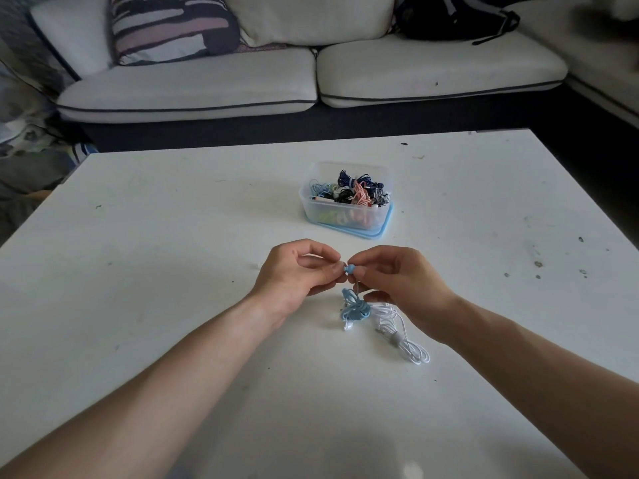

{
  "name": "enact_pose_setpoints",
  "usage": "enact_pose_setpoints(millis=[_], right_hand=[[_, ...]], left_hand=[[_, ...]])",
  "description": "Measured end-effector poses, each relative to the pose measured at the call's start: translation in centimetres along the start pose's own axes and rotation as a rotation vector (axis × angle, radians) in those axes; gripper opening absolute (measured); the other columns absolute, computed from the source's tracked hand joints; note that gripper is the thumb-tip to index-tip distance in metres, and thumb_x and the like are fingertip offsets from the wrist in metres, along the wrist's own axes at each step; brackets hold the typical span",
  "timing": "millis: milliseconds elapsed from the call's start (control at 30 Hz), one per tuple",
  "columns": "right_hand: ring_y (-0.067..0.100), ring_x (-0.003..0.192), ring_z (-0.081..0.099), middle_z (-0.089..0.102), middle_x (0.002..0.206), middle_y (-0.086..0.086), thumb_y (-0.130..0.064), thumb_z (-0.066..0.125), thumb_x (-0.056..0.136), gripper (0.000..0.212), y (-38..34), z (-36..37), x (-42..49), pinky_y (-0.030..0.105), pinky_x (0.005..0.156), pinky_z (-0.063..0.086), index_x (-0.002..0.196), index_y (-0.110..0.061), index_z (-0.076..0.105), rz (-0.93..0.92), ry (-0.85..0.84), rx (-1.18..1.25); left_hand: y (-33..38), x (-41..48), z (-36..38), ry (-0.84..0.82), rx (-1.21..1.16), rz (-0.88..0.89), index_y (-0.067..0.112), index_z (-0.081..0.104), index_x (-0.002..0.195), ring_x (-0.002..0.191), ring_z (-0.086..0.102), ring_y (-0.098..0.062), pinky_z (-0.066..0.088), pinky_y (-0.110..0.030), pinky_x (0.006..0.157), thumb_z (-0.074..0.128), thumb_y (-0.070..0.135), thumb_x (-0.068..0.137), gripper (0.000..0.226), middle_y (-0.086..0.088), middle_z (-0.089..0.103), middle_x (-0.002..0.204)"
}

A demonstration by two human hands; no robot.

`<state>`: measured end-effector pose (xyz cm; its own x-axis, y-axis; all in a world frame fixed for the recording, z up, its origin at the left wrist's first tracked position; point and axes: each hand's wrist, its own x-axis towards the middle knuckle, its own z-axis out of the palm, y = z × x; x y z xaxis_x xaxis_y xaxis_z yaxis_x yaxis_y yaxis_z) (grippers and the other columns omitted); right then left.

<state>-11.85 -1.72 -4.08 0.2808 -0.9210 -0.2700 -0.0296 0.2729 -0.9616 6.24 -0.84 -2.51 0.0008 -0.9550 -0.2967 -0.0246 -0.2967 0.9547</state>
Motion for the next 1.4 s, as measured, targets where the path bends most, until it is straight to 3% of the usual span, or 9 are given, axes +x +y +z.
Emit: enact_pose_setpoints(millis=[133,300,500,900,1200,1400], right_hand=[[0.020,0.075,0.069,0.076,0.086,0.011,-0.007,0.070,0.090,0.006,-0.1,0.0,0.0,0.030,0.070,0.056,0.095,-0.006,0.073,-0.002,0.022,-0.005],[0.017,0.072,0.067,0.073,0.080,0.008,-0.010,0.072,0.089,0.008,-0.2,-0.1,0.0,0.028,0.068,0.053,0.095,-0.006,0.073,0.010,0.056,-0.018],[0.016,0.071,0.067,0.073,0.080,0.008,-0.010,0.072,0.089,0.009,-0.2,-0.2,0.0,0.025,0.066,0.053,0.096,-0.006,0.074,0.025,0.045,-0.016],[0.012,0.072,0.067,0.073,0.082,0.008,-0.010,0.071,0.089,0.008,-0.3,-0.3,-0.1,0.021,0.063,0.050,0.095,-0.009,0.077,0.006,0.035,-0.058],[0.013,0.071,0.067,0.075,0.082,0.009,-0.007,0.073,0.088,0.009,-0.3,-0.6,0.0,0.019,0.062,0.050,0.095,-0.008,0.078,-0.010,-0.022,-0.074],[0.015,0.074,0.067,0.076,0.085,0.011,-0.008,0.073,0.088,0.007,-0.2,-0.6,0.1,0.024,0.069,0.053,0.093,-0.008,0.078,-0.029,-0.028,-0.073]], left_hand=[[0.2,-0.2,0.2,-0.014,-0.037,-0.026,0.005,0.071,0.094,0.080,0.074,-0.019,0.059,-0.021,0.072,0.072,-0.005,0.081,0.016,-0.013,0.076,0.088],[0.2,-0.1,0.2,-0.022,-0.060,-0.045,0.004,0.072,0.096,0.088,0.074,-0.023,0.059,-0.023,0.076,0.063,-0.005,0.089,0.015,-0.014,0.076,0.093],[0.1,0.0,0.1,-0.028,-0.027,-0.024,0.008,0.072,0.094,0.084,0.074,-0.022,0.060,-0.027,0.080,0.069,0.000,0.086,0.013,-0.014,0.076,0.090],[0.1,0.1,-0.5,-0.097,0.052,-0.009,0.008,0.072,0.093,0.080,0.074,-0.020,0.059,-0.023,0.072,0.066,-0.001,0.088,0.012,-0.013,0.076,0.089],[0.2,0.3,-0.8,-0.195,-0.031,-0.081,0.008,0.071,0.090,0.077,0.073,-0.018,0.059,-0.022,0.072,0.067,-0.004,0.084,0.014,-0.009,0.075,0.085],[-0.1,0.4,-0.6,-0.200,-0.079,-0.099,0.008,0.071,0.088,0.075,0.073,-0.019,0.058,-0.021,0.068,0.068,-0.006,0.081,0.016,-0.009,0.075,0.083]])
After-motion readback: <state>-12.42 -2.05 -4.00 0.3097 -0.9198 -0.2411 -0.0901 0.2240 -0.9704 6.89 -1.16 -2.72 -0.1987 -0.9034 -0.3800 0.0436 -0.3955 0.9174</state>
